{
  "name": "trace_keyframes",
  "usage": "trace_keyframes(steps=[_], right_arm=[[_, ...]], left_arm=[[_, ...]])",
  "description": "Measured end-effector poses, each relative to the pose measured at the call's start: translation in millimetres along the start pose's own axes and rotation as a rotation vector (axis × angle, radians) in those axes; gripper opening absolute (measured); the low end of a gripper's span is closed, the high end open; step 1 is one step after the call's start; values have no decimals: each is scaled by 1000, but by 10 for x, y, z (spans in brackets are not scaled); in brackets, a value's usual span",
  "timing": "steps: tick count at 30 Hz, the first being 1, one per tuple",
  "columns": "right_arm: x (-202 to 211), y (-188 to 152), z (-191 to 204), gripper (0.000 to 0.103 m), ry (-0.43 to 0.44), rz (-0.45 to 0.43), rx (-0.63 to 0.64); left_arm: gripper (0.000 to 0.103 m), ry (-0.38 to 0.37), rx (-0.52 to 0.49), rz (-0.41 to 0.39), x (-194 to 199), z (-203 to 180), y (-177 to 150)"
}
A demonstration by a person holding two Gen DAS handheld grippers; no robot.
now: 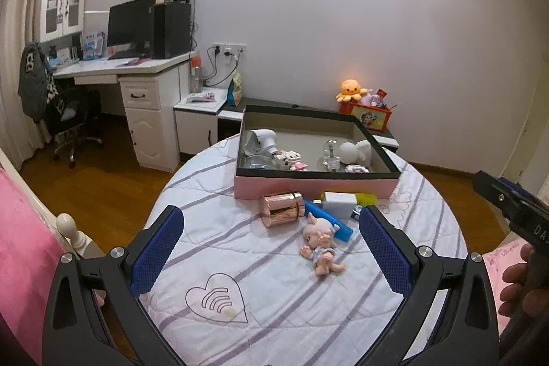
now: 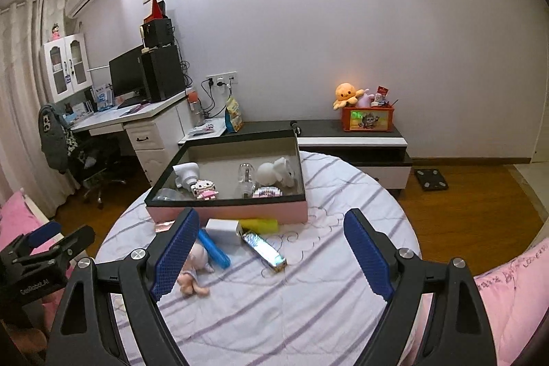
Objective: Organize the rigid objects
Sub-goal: 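Withdraw both tools from the box back over the remaining items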
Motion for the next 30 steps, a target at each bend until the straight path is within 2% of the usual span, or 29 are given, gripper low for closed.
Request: trace_keyframes(steps=[13, 23, 30], right_arm=[[286, -61, 17, 87, -9, -29, 19], [323, -74, 55, 87, 5, -25, 32], [285, -86, 29, 87, -6, -7, 29]], left_arm=[[103, -7, -13, -16, 229, -88, -62], [103, 3, -17, -26, 296, -98, -72], [103, -9, -25, -5, 222, -141, -110]])
Point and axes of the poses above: each gripper's, at about its wrist camera, not at the fingertips, and x roughly against the way its jaws point, z to its left, y to its top, the point moved 3 cm from there along -x, roughly the way its jaws point, and after that the axes turned 15 degrees about -x, right-handed, at the moved point
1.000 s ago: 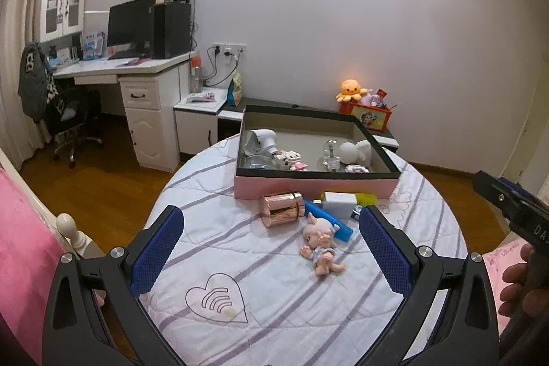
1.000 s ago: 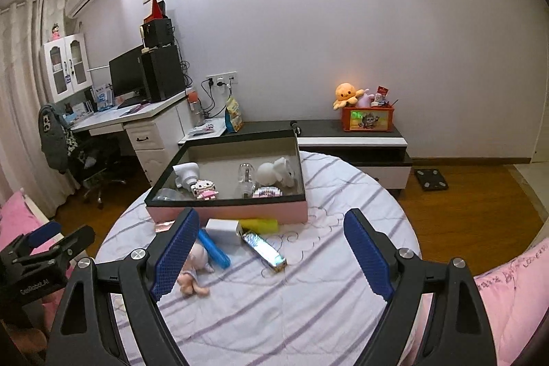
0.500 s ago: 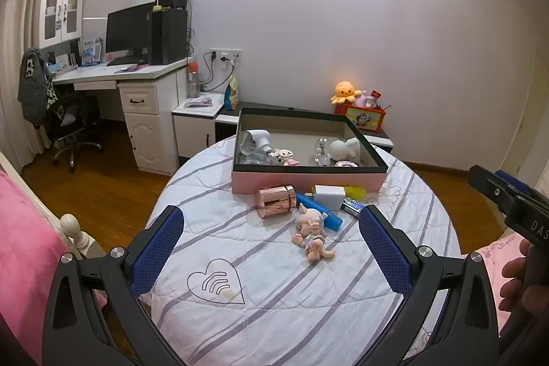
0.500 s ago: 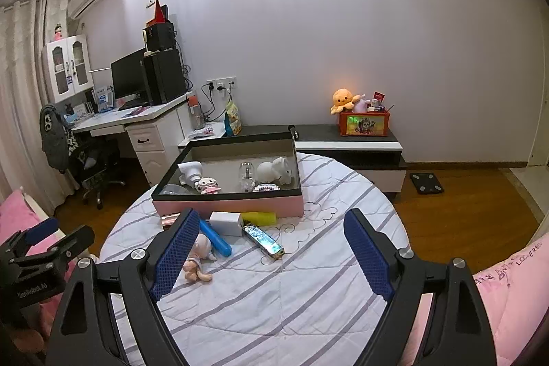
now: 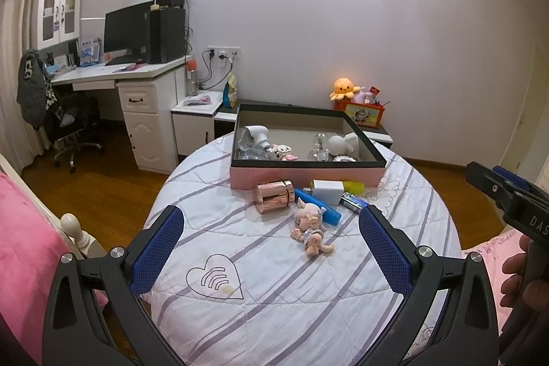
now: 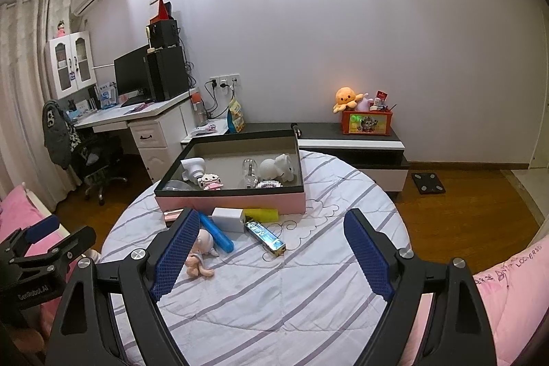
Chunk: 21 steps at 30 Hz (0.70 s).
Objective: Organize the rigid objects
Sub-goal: 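Withdraw both tools from the box back over the remaining items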
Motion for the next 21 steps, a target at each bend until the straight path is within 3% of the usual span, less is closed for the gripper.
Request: trace_keyframes(steps=[12, 21], right_arm=[[-345, -95, -46, 87, -24, 80, 9], [-828, -266, -187, 87, -54, 196, 10]], left_arm=[[103, -37, -9, 98, -402, -77, -140], [103, -78, -21, 192, -815, -216, -258]])
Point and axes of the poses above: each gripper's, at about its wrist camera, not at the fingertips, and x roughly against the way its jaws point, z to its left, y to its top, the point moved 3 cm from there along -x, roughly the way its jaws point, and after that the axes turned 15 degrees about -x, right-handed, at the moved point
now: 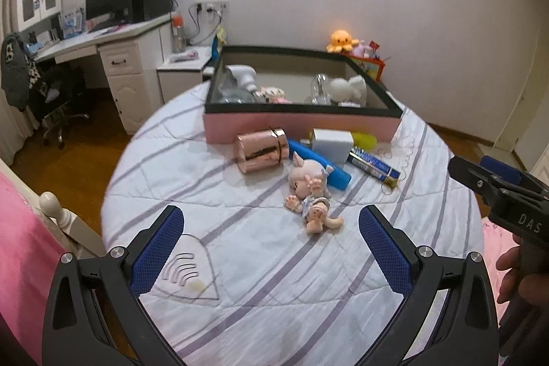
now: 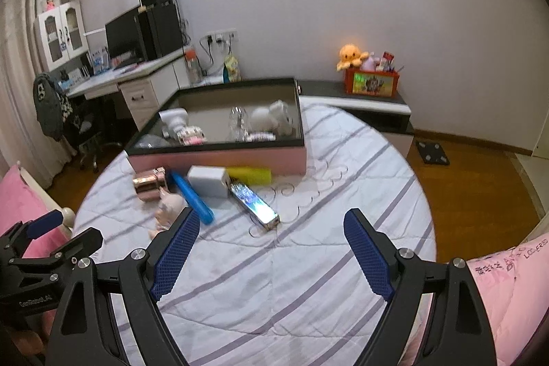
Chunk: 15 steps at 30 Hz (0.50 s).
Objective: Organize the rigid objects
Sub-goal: 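Withdraw both tools from the box back over the remaining items, then grasp pig doll with left tool while right tool grasps blue toothpaste box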
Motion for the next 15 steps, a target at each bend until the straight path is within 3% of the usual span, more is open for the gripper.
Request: trace_keyframes(steps=[9, 15], right_arm=[[-569, 0, -148, 87, -21, 109, 11], [-860, 5, -152, 87, -11, 164, 38]], left_arm=[[103, -33, -35, 96, -578, -173, 54], [103, -11, -48, 179, -950, -189, 45]])
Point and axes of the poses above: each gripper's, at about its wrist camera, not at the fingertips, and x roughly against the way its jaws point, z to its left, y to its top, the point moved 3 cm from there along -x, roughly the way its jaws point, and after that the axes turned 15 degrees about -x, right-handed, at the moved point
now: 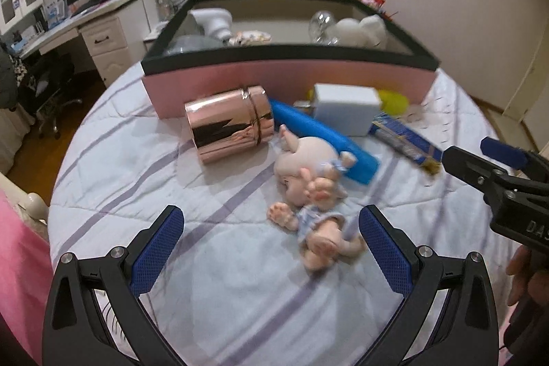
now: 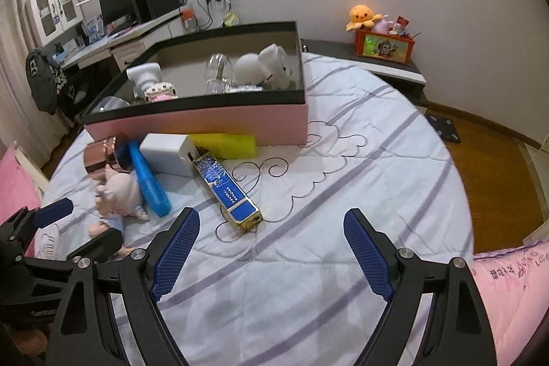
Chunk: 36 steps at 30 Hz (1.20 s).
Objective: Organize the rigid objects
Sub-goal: 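Grasp pig doll with left tool while right tool grasps blue toothpaste box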
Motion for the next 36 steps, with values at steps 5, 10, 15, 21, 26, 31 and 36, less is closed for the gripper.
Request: trace_keyframes(steps=[5, 10, 15, 21, 26, 31, 36], right_arm=[[-276, 45, 36, 87, -5, 48, 36], [-468, 66, 137, 87, 4, 74, 84], [-507, 25, 304, 79, 47, 73, 165], [-403, -13, 314, 27, 87, 78, 168], [-290, -107, 281, 21, 119, 85, 125], [-195, -164, 278, 21, 160, 97, 87], [-37, -191, 303, 21, 181, 82, 74]], left_arm=[[101, -6, 10, 19, -140, 41, 27], [75, -47, -5, -29, -105, 22, 62], [46, -99, 1, -50, -38, 17, 39], [45, -130, 30, -65, 22, 84, -6], [45, -130, 29, -73, 109, 85, -62], [45, -127, 38, -84, 204, 128, -113], [45, -121, 42, -110, 340, 167, -127]])
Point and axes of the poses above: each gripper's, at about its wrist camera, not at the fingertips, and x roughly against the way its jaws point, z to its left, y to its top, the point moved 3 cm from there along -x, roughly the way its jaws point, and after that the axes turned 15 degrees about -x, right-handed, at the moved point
